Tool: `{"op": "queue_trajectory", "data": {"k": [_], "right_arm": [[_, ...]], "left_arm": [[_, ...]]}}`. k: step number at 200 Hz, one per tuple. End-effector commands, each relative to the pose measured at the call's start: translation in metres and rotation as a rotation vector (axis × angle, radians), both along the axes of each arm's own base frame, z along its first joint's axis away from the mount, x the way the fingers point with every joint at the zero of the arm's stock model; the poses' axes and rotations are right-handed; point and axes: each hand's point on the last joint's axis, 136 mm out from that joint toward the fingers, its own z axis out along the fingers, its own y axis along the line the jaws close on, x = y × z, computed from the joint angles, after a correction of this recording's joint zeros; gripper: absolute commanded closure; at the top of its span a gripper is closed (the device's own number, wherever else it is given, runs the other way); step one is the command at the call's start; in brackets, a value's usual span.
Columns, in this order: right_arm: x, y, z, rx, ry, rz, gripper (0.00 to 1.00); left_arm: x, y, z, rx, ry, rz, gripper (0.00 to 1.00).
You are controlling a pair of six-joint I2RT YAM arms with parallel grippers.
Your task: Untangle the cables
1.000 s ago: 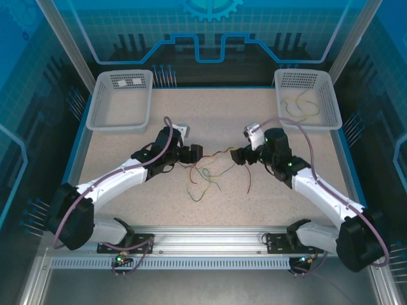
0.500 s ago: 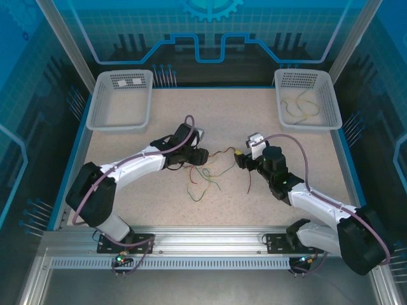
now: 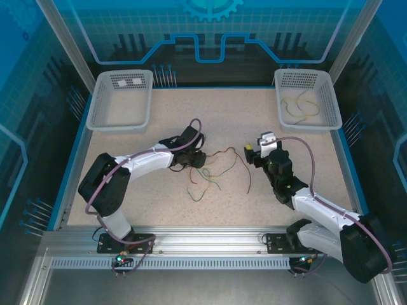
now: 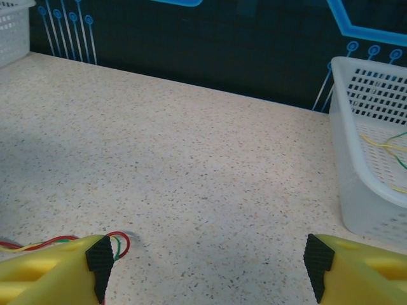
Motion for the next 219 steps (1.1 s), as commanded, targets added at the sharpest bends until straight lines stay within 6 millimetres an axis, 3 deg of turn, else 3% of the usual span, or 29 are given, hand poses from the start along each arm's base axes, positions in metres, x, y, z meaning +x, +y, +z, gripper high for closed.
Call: {"op": "queue_trajectory", "data": {"k": [1, 50, 76, 192, 219], "right_arm": [[0.002, -0.009, 0.011, 0.043, -0.043, -0.045, 0.18], [0.004, -0.012, 0.012, 0.046, -0.044, -0.059, 0.17], [0.004, -0.012, 0.012, 0.049, -0.043, -0.061, 0.15], [0.005, -0.014, 0.009, 0.050, -0.036, -0.067, 0.14], [0.004, -0.014, 0.010, 0.049, -0.036, -0.070, 0.13]], "left_arm": [[0.007, -0.003, 0.003, 0.021, -0.022, -0.015, 0.70], [0.009, -0.004, 0.008, 0.021, -0.034, -0.008, 0.93], [0.011, -0.004, 0.020, 0.014, -0.050, 0.000, 0.99], [0.005, 0.002, 0.116, -0.117, -0.221, 0.023, 1.00], [0.004, -0.001, 0.122, -0.141, -0.241, 0.006, 1.00]]}}
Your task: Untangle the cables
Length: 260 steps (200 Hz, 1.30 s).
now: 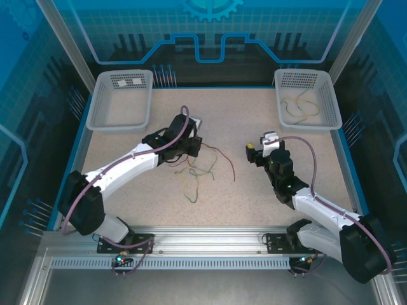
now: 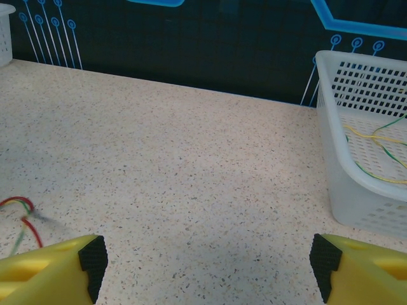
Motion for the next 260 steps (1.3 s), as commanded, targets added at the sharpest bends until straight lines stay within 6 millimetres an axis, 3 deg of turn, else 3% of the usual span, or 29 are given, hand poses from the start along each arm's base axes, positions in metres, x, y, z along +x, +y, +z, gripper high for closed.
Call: {"op": "queue_trajectory", "data": {"k": [1, 17, 64, 82, 107, 115, 129, 149, 177, 217, 260], "right_arm": [[0.003, -0.007, 0.010, 0.026, -0.038, -0.034, 0.13], [0.002, -0.007, 0.011, 0.027, -0.041, -0.034, 0.13], [0.000, 0.006, 0.012, 0.046, -0.041, 0.047, 0.13], [-0.012, 0.028, 0.029, 0.096, -0.053, 0.197, 0.13], [-0.045, 0.073, 0.072, 0.198, -0.093, 0.537, 0.07], [-0.055, 0.085, 0.080, 0.215, -0.083, 0.631, 0.01], [-0.073, 0.109, 0.092, 0.232, -0.040, 0.822, 0.00], [-0.091, 0.130, 0.100, 0.253, 0.061, 0.997, 0.00], [-0.106, 0.150, 0.105, 0.223, 0.108, 1.117, 0.00], [-0.095, 0.178, 0.090, 0.189, 0.161, 1.127, 0.00], [-0.076, 0.192, 0.072, 0.166, 0.156, 1.084, 0.02]], "left_arm": [[-0.004, -0.005, 0.010, -0.042, -0.019, -0.013, 1.00], [-0.006, -0.007, 0.019, -0.075, -0.048, -0.024, 1.00], [-0.014, -0.017, 0.080, -0.246, -0.212, -0.090, 1.00], [-0.019, -0.026, 0.098, -0.291, -0.223, -0.143, 1.00], [-0.032, -0.045, 0.125, -0.398, -0.244, -0.256, 1.00], [-0.037, -0.052, 0.133, -0.438, -0.248, -0.305, 1.00], [-0.045, -0.064, 0.142, -0.497, -0.250, -0.380, 1.00], [-0.049, -0.074, 0.147, -0.534, -0.242, -0.435, 1.00], [-0.049, -0.075, 0.147, -0.533, -0.234, -0.437, 1.00], [-0.047, -0.073, 0.143, -0.526, -0.236, -0.413, 1.00], [-0.047, -0.075, 0.144, -0.534, -0.242, -0.413, 1.00]]}}
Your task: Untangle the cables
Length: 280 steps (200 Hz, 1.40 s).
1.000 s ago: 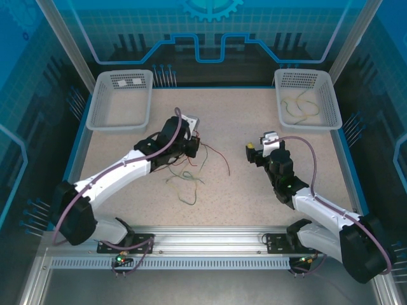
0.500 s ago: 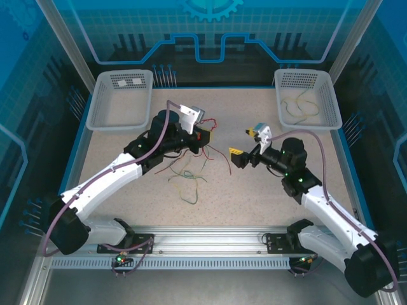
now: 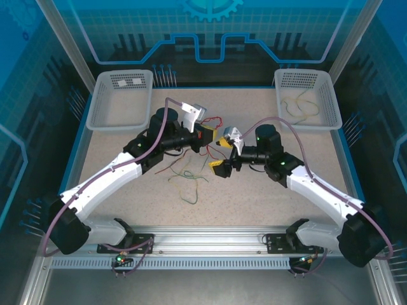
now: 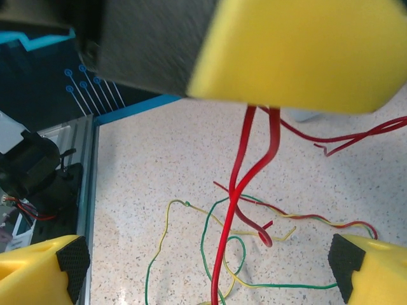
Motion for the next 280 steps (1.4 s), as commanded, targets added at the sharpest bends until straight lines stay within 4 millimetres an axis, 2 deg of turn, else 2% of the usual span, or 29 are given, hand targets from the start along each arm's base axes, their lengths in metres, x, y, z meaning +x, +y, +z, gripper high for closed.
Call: {"op": "queue_trajectory", "data": {"k": [1, 12, 36, 46, 60, 66, 70, 91, 95, 104, 113, 130, 143, 147, 151, 173, 196, 227, 249, 280], "right_arm": [[0.008, 0.008, 0.002, 0.002, -0.040, -0.008, 0.03], [0.011, 0.011, -0.002, -0.002, -0.038, -0.009, 0.14], [0.020, 0.010, -0.009, -0.019, -0.046, -0.046, 0.46], [0.022, 0.009, -0.010, -0.019, -0.052, -0.060, 0.63], [0.020, 0.006, -0.008, -0.013, -0.057, -0.059, 0.79], [0.020, 0.006, -0.008, -0.015, -0.059, -0.060, 0.88], [0.020, 0.005, -0.008, -0.016, -0.056, -0.061, 1.00], [0.017, 0.005, -0.007, -0.012, -0.051, -0.054, 1.00], [0.017, 0.004, -0.007, -0.012, -0.048, -0.058, 1.00], [0.017, 0.003, -0.005, -0.005, -0.045, -0.062, 1.00], [0.018, 0.002, -0.003, 0.004, -0.045, -0.070, 1.00], [0.021, -0.003, 0.002, 0.020, -0.042, -0.097, 1.00], [0.024, -0.008, 0.007, 0.034, -0.034, -0.120, 1.00], [0.025, -0.010, 0.008, 0.040, -0.028, -0.129, 1.00], [0.026, -0.012, 0.010, 0.046, -0.024, -0.136, 1.00], [0.030, -0.023, 0.023, 0.102, 0.018, -0.147, 1.00], [0.028, -0.032, 0.038, 0.165, 0.050, -0.120, 1.00], [0.026, -0.039, 0.054, 0.187, 0.079, -0.100, 1.00], [0.021, -0.038, 0.064, 0.197, 0.076, -0.073, 1.00], [0.016, -0.035, 0.074, 0.237, 0.084, -0.039, 1.00]], "left_arm": [[-0.002, -0.007, 0.014, -0.042, -0.022, -0.021, 1.00], [-0.002, -0.008, 0.013, -0.041, -0.021, -0.021, 1.00], [-0.001, -0.011, 0.012, -0.042, -0.019, -0.026, 1.00], [-0.001, -0.011, 0.011, -0.040, -0.017, -0.025, 1.00], [0.000, -0.010, 0.009, -0.034, -0.019, -0.020, 1.00], [0.000, -0.010, 0.008, -0.032, -0.021, -0.018, 1.00], [0.001, -0.009, 0.007, -0.029, -0.021, -0.014, 1.00], [0.002, -0.008, 0.005, -0.022, -0.023, -0.005, 1.00], [0.003, -0.008, 0.005, -0.023, -0.025, -0.001, 0.95], [0.005, -0.006, 0.005, -0.024, -0.036, 0.014, 0.73], [0.007, -0.002, 0.004, -0.024, -0.049, 0.042, 0.59], [0.014, 0.010, 0.005, -0.025, -0.081, 0.124, 0.36], [0.017, 0.023, 0.008, -0.032, -0.110, 0.196, 0.33], [0.018, 0.028, 0.008, -0.030, -0.117, 0.220, 0.22], [0.019, 0.034, 0.009, -0.030, -0.127, 0.250, 0.17], [0.021, 0.062, 0.011, -0.029, -0.162, 0.377, 0.16], [0.013, 0.074, 0.011, -0.030, -0.209, 0.391, 0.19], [-0.006, 0.063, 0.003, -0.023, -0.236, 0.271, 0.22], [-0.022, 0.044, -0.002, -0.043, -0.267, 0.121, 0.25], [-0.032, 0.014, -0.006, -0.059, -0.279, -0.056, 0.26]]}}
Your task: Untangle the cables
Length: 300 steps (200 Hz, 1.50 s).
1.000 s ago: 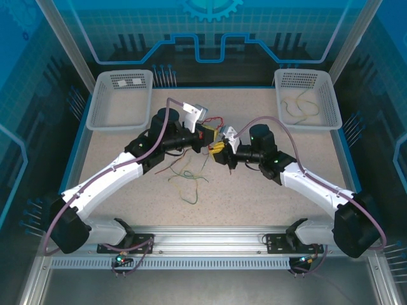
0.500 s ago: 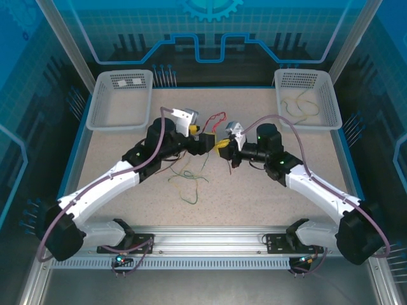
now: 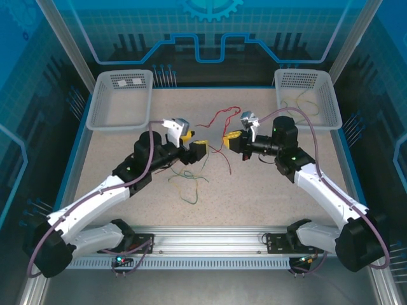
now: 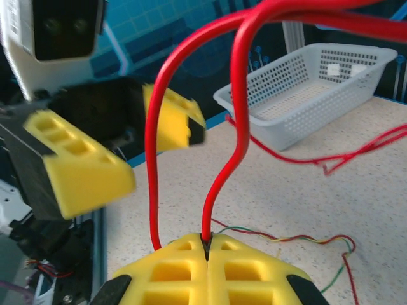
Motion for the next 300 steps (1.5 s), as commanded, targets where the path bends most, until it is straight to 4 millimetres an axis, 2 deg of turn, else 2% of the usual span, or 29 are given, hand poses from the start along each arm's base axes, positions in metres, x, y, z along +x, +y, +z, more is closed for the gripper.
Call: {"op": "queue_trajectory", "data": {"k": [1, 16, 38, 40, 43, 57, 76, 88, 100, 112, 123, 137, 183, 199, 216, 218, 223, 255, 269, 300], "right_arm": [[-0.009, 0.002, 0.027, 0.063, -0.018, 0.052, 1.00], [-0.013, 0.005, 0.031, 0.073, -0.025, 0.081, 1.00], [-0.015, 0.011, 0.027, 0.072, -0.003, 0.100, 1.00], [-0.014, 0.011, 0.036, 0.080, -0.022, 0.100, 1.00], [-0.014, 0.012, 0.039, 0.084, -0.028, 0.101, 1.00], [-0.016, 0.014, 0.042, 0.090, -0.030, 0.107, 1.00], [-0.015, 0.016, 0.043, 0.091, -0.030, 0.099, 1.00], [-0.016, 0.018, 0.045, 0.095, -0.030, 0.109, 1.00], [-0.019, 0.019, 0.046, 0.092, -0.031, 0.122, 1.00], [-0.020, 0.019, 0.043, 0.079, -0.028, 0.117, 1.00], [-0.017, 0.016, 0.040, 0.060, -0.029, 0.092, 1.00], [-0.012, 0.011, 0.033, 0.022, -0.028, 0.038, 1.00], [0.012, -0.009, 0.000, -0.116, -0.001, -0.141, 1.00], [0.023, -0.021, -0.010, -0.153, -0.001, -0.225, 1.00], [0.041, -0.038, -0.015, -0.167, 0.006, -0.349, 1.00], [0.041, -0.041, -0.025, -0.177, 0.025, -0.358, 1.00], [0.044, -0.046, -0.030, -0.184, 0.039, -0.384, 1.00], [0.063, -0.082, -0.046, -0.168, 0.109, -0.546, 1.00], [0.068, -0.095, -0.051, -0.164, 0.135, -0.595, 1.00], [0.075, -0.120, -0.056, -0.159, 0.176, -0.691, 1.00]], "left_arm": [[-0.016, -0.029, 0.013, -0.020, -0.092, -0.196, 0.26], [-0.012, -0.037, 0.011, -0.016, -0.092, -0.216, 0.25], [-0.013, -0.050, 0.013, -0.025, -0.110, -0.275, 0.22], [-0.013, -0.051, 0.012, -0.025, -0.112, -0.280, 0.22], [-0.012, -0.053, 0.012, -0.026, -0.115, -0.286, 0.21], [-0.011, -0.061, 0.011, -0.020, -0.118, -0.311, 0.17], [-0.011, -0.070, 0.009, -0.019, -0.112, -0.338, 0.17], [-0.011, -0.074, 0.007, -0.016, -0.120, -0.340, 0.28], [-0.005, -0.072, 0.005, -0.016, -0.120, -0.305, 0.47], [0.002, -0.068, 0.004, -0.011, -0.121, -0.257, 0.72], [0.008, -0.061, 0.004, -0.009, -0.122, -0.201, 0.86], [0.010, -0.052, 0.006, -0.013, -0.139, -0.147, 1.00], [0.011, -0.025, 0.013, -0.034, -0.187, -0.013, 1.00], [0.018, -0.010, 0.013, -0.035, -0.192, 0.082, 1.00], [0.027, 0.015, 0.014, -0.035, -0.199, 0.221, 1.00], [0.028, 0.017, 0.015, -0.036, -0.202, 0.234, 1.00], [0.030, 0.026, 0.014, -0.037, -0.201, 0.273, 1.00], [0.047, 0.082, 0.007, -0.038, -0.151, 0.514, 1.00], [0.048, 0.105, 0.003, -0.049, -0.137, 0.598, 1.00], [0.044, 0.140, 0.000, -0.051, -0.134, 0.713, 1.00]]}}
